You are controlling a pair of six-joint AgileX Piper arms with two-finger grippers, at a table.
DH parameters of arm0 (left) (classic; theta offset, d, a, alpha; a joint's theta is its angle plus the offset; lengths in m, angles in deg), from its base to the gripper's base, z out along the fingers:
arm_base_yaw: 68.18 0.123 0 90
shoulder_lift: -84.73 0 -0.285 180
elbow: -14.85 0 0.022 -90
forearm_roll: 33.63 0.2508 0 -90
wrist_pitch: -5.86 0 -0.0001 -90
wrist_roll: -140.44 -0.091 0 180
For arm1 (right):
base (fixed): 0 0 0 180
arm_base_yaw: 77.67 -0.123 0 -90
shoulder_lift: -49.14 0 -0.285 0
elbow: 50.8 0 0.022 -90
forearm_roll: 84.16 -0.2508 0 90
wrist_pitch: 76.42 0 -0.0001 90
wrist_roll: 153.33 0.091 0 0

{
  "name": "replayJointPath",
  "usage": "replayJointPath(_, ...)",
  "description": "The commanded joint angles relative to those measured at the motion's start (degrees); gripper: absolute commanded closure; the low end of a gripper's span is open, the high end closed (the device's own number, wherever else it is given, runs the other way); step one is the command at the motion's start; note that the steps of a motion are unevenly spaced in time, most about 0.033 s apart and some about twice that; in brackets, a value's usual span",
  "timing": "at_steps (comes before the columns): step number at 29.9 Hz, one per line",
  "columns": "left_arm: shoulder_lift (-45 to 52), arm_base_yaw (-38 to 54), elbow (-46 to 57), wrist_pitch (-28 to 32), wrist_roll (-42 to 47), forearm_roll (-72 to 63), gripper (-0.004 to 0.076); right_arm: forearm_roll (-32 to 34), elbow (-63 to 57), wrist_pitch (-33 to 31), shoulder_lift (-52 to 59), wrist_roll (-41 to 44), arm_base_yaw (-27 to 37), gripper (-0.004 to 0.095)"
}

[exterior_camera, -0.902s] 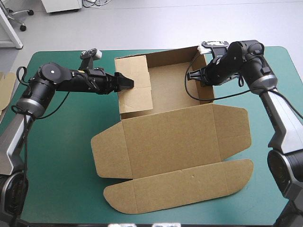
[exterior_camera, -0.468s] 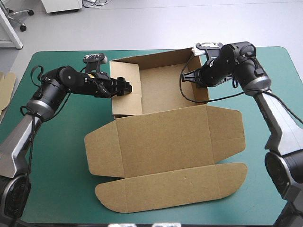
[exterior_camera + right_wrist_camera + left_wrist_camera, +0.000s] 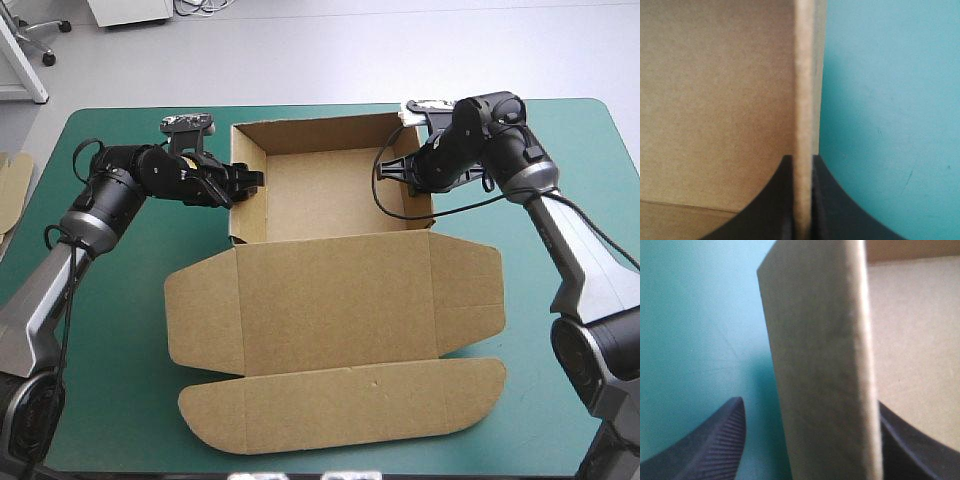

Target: Fold the box

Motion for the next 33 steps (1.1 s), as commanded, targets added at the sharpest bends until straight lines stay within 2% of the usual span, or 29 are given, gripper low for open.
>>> replayJointPath(1, 2.6, -0.3, -1.8, 3.7, 0.7, 1.2, 0.0274, 1.3, 1.6, 1.0, 2.1, 0.5, -1.3, 0.0937)
replayJointPath(5, 2.6, -0.3, -1.8, 4.4, 0.7, 1.5, 0.0279, 3.7, 1.6, 1.4, 1.7, 1.4, -3.3, 0.0938)
replayJointPath(10, 2.0, -0.3, -1.8, 1.7, 0.7, 1.5, 0.0365, 2.4, 1.6, 2.1, 1.5, 1.7, -3.7, 0.0938)
replayJointPath(17, -0.3, -0.3, -1.7, -4.6, 0.1, -2.3, 0.0359, 1.5, 1.7, 2.3, 1.5, 1.7, -3.7, 0.0939)
replayJointPath(20, -0.4, -0.3, -1.6, -4.8, 0.0, -3.1, 0.0358, -1.0, 2.4, 2.7, 1.5, 1.5, -3.7, 0.0938)
replayJointPath(28, -0.4, -0.3, -1.6, -6.5, -0.1, -3.5, 0.0368, -1.0, 3.4, 3.0, 1.5, 1.5, -3.7, 0.0938)
replayJointPath(30, -0.4, -0.3, -1.6, -6.6, 0.1, -4.2, 0.0396, -1.0, 3.4, 3.0, 1.5, 1.5, -3.7, 0.0938)
replayJointPath(33, -0.4, -0.3, -1.6, -7.6, 0.1, -5.3, 0.0522, -1.5, 3.4, 2.9, 1.5, 1.5, -3.7, 0.0938)
